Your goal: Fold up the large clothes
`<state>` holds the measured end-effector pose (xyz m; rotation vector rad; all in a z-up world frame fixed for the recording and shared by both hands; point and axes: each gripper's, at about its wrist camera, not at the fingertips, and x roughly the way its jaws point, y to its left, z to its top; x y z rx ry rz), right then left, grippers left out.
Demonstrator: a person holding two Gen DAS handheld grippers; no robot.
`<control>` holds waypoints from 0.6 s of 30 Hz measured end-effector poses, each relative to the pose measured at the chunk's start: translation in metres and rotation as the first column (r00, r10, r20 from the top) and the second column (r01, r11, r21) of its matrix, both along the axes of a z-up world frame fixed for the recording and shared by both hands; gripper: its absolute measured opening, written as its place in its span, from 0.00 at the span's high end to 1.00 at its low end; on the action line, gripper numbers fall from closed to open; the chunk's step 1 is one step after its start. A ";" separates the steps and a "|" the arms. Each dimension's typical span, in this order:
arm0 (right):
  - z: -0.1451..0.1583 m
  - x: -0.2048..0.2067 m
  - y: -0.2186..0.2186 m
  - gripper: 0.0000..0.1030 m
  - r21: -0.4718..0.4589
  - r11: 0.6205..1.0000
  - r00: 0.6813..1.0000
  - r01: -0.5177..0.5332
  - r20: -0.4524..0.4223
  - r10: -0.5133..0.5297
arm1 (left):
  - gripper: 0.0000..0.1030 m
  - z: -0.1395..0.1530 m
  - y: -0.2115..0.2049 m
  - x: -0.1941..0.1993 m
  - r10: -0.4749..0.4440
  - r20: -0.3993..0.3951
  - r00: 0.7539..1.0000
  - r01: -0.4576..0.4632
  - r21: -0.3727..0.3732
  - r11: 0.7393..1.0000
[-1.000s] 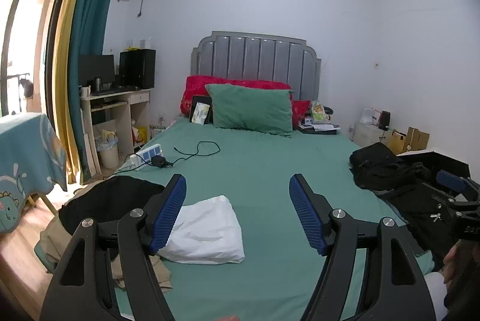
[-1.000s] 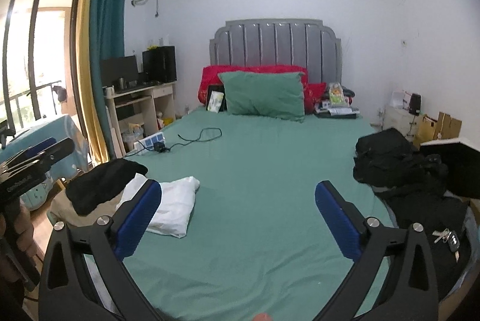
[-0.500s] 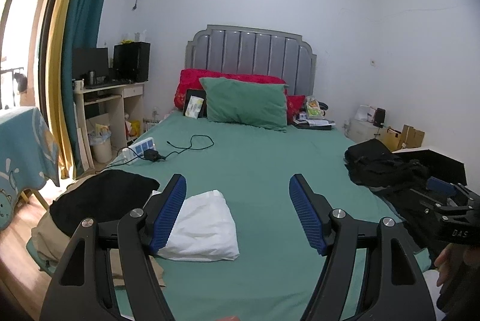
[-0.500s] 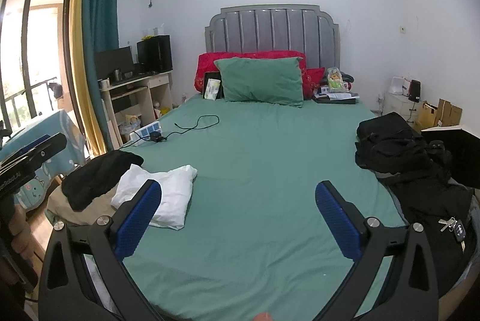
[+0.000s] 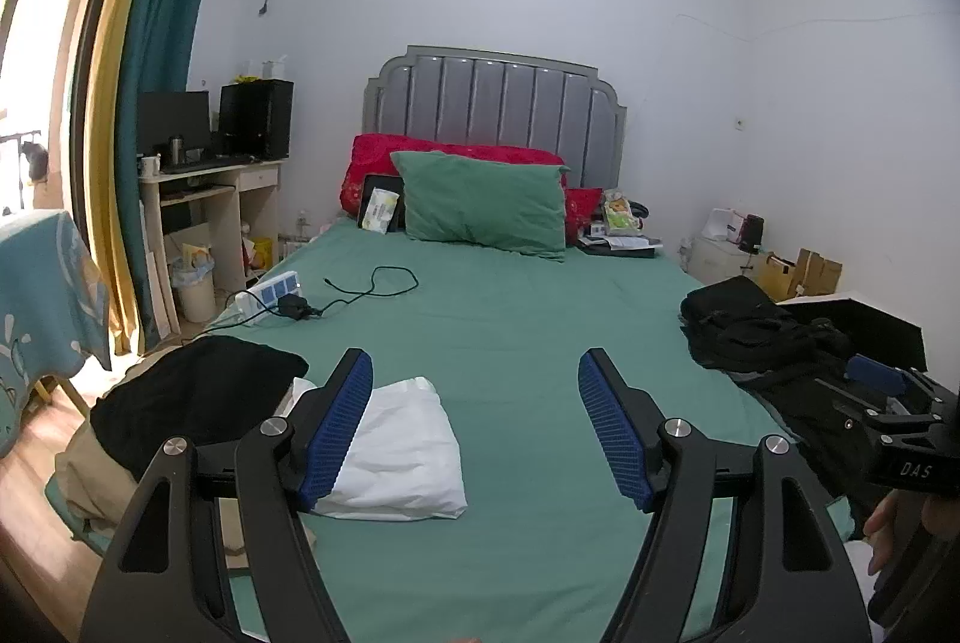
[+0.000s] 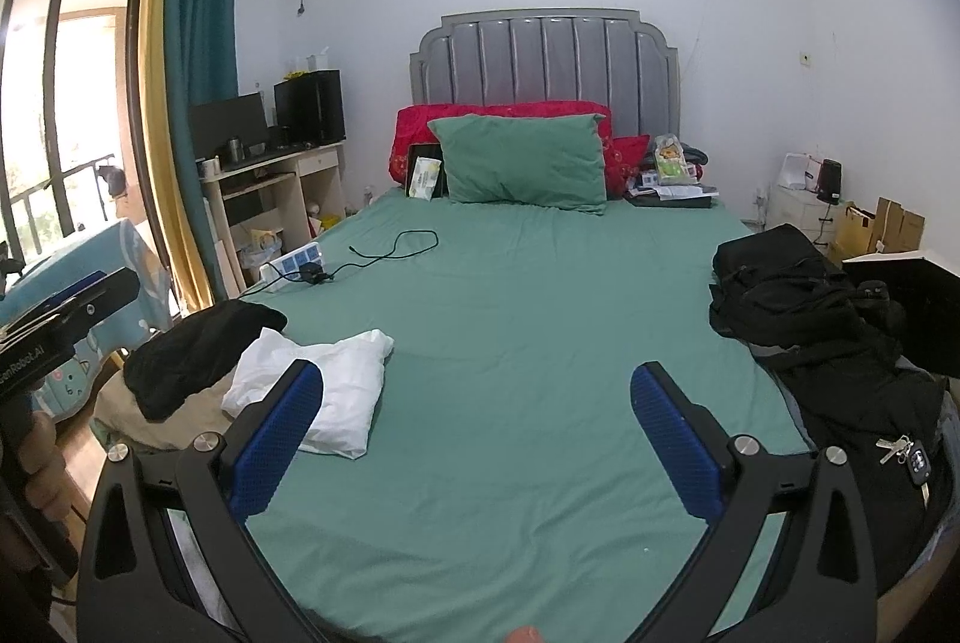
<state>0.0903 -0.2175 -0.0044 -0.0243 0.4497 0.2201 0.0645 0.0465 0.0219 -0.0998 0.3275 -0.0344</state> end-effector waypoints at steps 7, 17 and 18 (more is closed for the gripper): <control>0.002 0.002 -0.002 0.02 -0.001 1.000 1.000 0.002 0.001 -0.002 | 0.28 0.000 0.000 0.002 -0.002 0.001 1.000 0.002 0.001 1.000; 0.002 0.000 0.000 0.02 -0.001 1.000 1.000 0.004 0.000 -0.004 | 0.28 0.000 0.000 0.001 -0.002 0.002 1.000 0.002 0.000 1.000; 0.002 0.000 0.000 0.02 -0.001 1.000 1.000 0.005 0.001 -0.005 | 0.28 0.000 0.001 0.001 -0.002 0.003 1.000 0.002 0.000 1.000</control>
